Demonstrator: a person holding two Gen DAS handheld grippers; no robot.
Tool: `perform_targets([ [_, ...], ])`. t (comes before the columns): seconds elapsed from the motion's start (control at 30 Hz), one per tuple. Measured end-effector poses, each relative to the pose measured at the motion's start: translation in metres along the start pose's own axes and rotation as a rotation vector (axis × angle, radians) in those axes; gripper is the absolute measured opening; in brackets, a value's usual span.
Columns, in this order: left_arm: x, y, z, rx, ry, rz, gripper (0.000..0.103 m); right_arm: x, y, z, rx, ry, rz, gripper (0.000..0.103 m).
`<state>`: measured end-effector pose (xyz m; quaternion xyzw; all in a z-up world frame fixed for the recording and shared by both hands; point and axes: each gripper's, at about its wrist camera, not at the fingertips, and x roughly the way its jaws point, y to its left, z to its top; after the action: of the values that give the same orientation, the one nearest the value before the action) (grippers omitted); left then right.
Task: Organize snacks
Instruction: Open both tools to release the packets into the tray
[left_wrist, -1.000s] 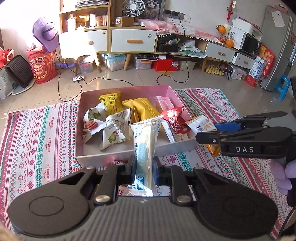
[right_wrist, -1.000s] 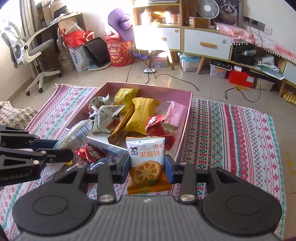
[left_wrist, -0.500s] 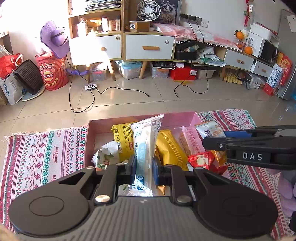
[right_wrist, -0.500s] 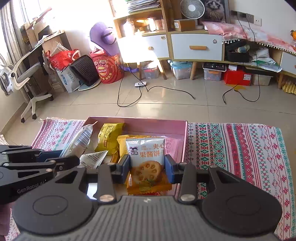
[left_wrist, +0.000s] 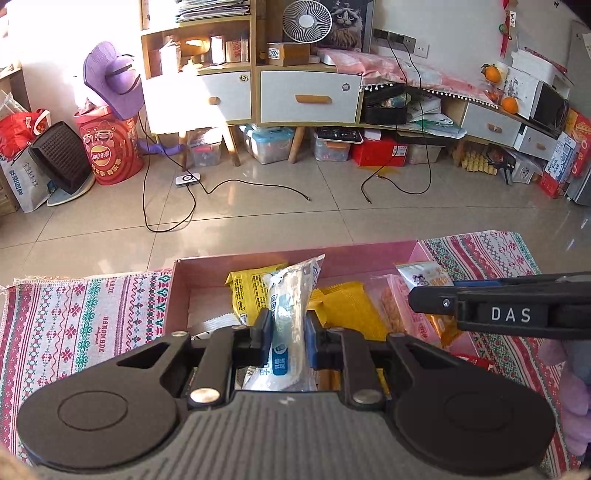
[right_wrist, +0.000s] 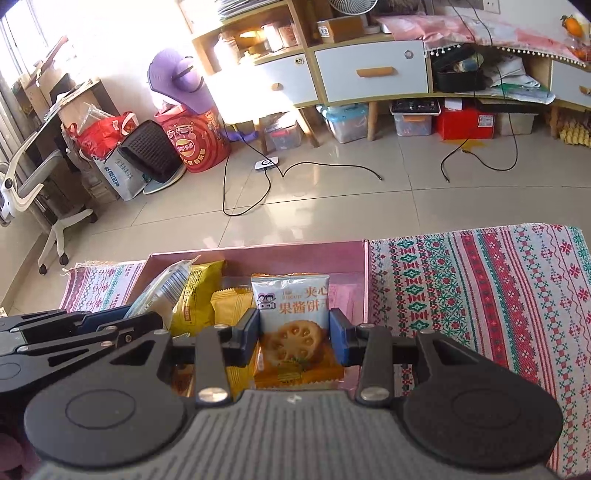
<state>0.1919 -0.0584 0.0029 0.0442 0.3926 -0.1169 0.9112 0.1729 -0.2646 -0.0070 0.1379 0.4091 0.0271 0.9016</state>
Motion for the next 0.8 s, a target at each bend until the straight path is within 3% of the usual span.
perform_targets([
  [0.03, -0.001, -0.001, 0.0, 0.009, -0.015, -0.007, 0.025, -0.001, 0.001, 0.0, 0.001, -0.003, -0.002, 0.042],
  [0.07, -0.002, -0.001, 0.0, 0.014, -0.031, -0.005, 0.033, -0.002, 0.001, 0.0, 0.002, -0.005, -0.001, 0.054],
  [0.1, -0.003, -0.001, 0.0, 0.019, -0.041, 0.006, 0.05, -0.003, 0.002, 0.001, 0.006, -0.008, -0.001, 0.067],
  [0.17, -0.007, -0.003, -0.002, 0.036, -0.063, 0.03, 0.07, -0.006, 0.003, 0.002, 0.002, -0.015, -0.006, 0.069],
  [0.27, -0.009, -0.002, -0.004, 0.053, -0.052, 0.034, 0.071, -0.009, 0.006, 0.003, -0.01, -0.014, -0.016, 0.069],
  [0.4, -0.014, 0.003, -0.007, 0.043, -0.04, 0.027, 0.082, -0.014, 0.009, 0.002, -0.026, -0.012, -0.033, 0.078],
  [0.6, -0.029, 0.005, -0.02, 0.05, -0.026, 0.018, 0.09, -0.025, 0.013, -0.007, -0.041, -0.013, -0.044, 0.086],
  [0.8, -0.048, 0.011, -0.038, 0.072, -0.01, 0.012, 0.094, -0.042, 0.021, -0.024, -0.069, 0.01, -0.056, 0.088],
])
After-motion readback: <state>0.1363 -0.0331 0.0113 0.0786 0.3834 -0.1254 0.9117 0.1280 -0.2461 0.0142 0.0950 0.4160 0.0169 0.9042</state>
